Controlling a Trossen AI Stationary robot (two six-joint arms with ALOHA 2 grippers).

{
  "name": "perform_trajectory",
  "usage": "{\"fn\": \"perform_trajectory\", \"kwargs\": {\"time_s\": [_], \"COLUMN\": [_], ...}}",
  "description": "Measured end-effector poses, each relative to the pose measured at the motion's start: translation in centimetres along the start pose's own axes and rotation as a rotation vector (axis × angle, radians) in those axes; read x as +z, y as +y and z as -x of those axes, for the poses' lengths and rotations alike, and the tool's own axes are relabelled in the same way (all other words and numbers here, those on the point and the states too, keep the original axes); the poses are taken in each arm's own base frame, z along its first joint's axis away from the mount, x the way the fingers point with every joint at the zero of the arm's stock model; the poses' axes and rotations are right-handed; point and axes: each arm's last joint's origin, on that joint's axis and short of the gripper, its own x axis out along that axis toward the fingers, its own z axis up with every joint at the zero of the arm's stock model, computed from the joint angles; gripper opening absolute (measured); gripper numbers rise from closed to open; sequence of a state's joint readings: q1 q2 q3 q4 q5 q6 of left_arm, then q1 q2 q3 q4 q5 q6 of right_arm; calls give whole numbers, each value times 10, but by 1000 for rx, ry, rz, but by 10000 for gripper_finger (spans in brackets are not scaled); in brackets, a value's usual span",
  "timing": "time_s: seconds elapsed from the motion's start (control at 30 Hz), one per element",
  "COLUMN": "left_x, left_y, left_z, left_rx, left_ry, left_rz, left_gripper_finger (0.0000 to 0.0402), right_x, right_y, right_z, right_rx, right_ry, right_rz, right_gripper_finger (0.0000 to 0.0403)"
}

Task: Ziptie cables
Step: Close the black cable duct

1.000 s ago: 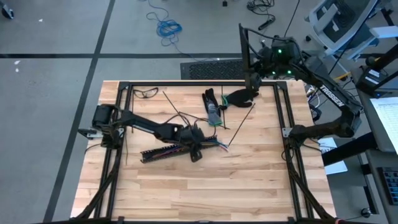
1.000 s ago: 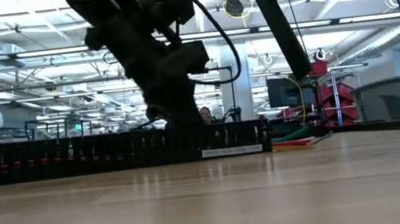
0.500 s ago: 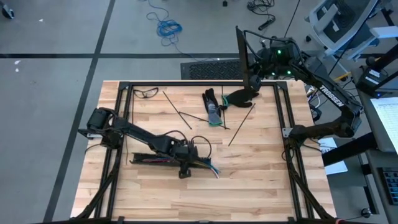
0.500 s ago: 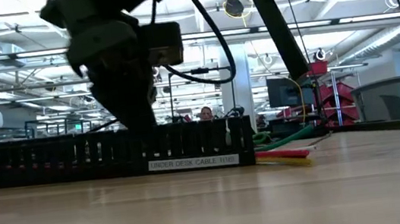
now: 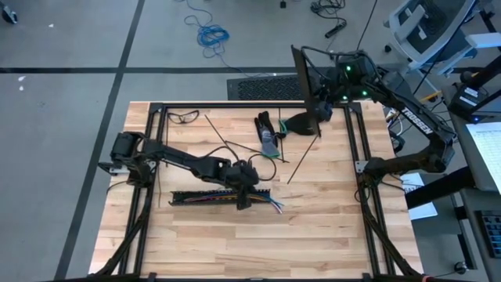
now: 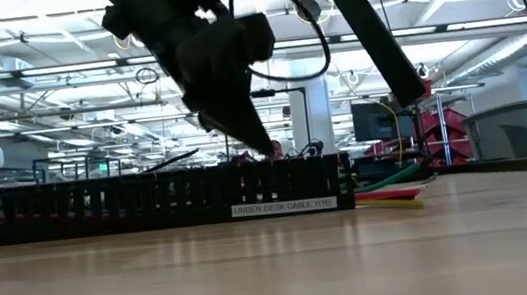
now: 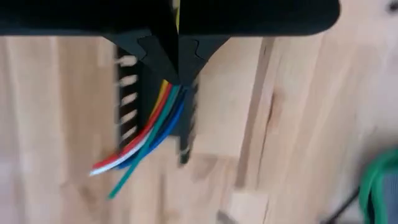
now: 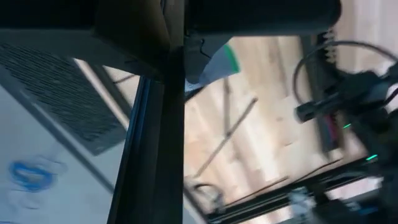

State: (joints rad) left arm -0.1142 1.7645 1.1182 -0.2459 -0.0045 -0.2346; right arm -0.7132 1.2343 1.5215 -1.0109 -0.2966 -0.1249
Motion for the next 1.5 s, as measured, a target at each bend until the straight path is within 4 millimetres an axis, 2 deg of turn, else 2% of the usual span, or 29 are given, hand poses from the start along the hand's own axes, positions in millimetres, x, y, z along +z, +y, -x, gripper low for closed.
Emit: {"fn": "perform_trajectory", "kwargs": {"time_s": [0.13,0.3,0.5,0.7,0.9,1.13,1.37,1.5], "left_x": [15,32,47,52,50,40,29,26], "left_y": [-3,7,22,35,41,42,48,48], "left_z": [21,51,100,133,142,139,143,144], "left_rx": [-12,96,212,333,378,406,436,439], "left_ry": [-83,-189,-336,-426,-432,-320,-208,-165], "left_rz": [-101,-169,-138,-108,-76,-70,-124,-186], "left_gripper_finger": [0,0,0,0,0,0,0,0], "right_x": [-2,-10,-40,-67,-110,-171,-211,-236], "right_y": [8,21,50,84,121,168,208,223], "right_z": [-2,-3,1,-8,-41,-87,-135,-165], "right_rx": [57,192,471,801,990,1161,1149,1091], "right_ry": [30,109,412,604,770,813,908,1022], "right_rz": [24,29,36,24,75,128,48,10], "right_gripper_finger": [12,12,12,12,12,12,9,8]}}
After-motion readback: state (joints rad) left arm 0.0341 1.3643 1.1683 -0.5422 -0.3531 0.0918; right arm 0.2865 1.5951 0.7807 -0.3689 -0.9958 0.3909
